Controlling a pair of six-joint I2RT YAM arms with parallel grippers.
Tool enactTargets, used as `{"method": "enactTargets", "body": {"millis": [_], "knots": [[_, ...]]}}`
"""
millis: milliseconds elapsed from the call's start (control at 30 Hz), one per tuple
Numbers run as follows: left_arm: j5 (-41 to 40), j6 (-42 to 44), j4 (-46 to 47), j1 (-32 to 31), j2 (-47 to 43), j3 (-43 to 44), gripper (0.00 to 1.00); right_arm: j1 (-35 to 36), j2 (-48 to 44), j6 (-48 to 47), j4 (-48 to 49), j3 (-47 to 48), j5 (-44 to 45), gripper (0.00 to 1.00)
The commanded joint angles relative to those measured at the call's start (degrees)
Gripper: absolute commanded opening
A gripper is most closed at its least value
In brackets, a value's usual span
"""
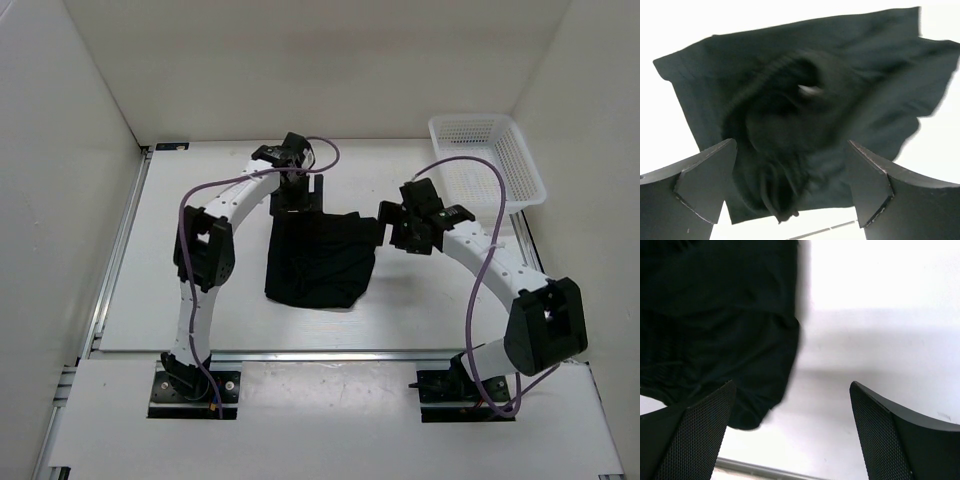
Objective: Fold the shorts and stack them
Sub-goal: Fold the shorts
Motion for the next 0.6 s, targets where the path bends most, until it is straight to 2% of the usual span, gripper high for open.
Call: {"method": "enactTargets", "body": {"millis": [0, 67, 133, 167, 267, 300, 567], "knots": [[-5.1, 0.9, -2.2, 0.9, 2.8, 2.1, 0.99, -0.4, -4.1, 0.1, -1.6, -1.1, 0.7, 0.99], [-3.6, 0.9, -2.2, 0.9, 4.0, 2.1, 0.98, -0.9, -4.8, 0.1, -2.2, -1.7, 0.1, 0.99], [-2.0, 0.9, -2.2, 0.9, 5.4, 2.7, 0.85, -0.9, -4.8, 0.1, -2.7, -1.7, 0.1, 0.99], [-1.4, 0.9, -2.2, 0.9, 5.4, 2.7, 0.61, -0.9, -4.8, 0.1, -2.8, -1.7, 0.1, 0.99], [-1.5, 0.9, -2.2, 0.9, 3.5, 2.0, 0.14, -0.9, -6.1, 0.1, -3.3, -1.7, 0.1, 0.99], [-1.5, 0.9, -2.2, 0.9, 2.8, 2.0, 0.10, -0.9, -6.1, 0.1, -3.3, -1.1, 0.7, 0.99], [0.3, -0.9, -7.8, 1.6, -10.1, -0.3, 0.10, -1.4, -7.1, -0.4, -4.4, 0.5, 1.2, 0.99]]}}
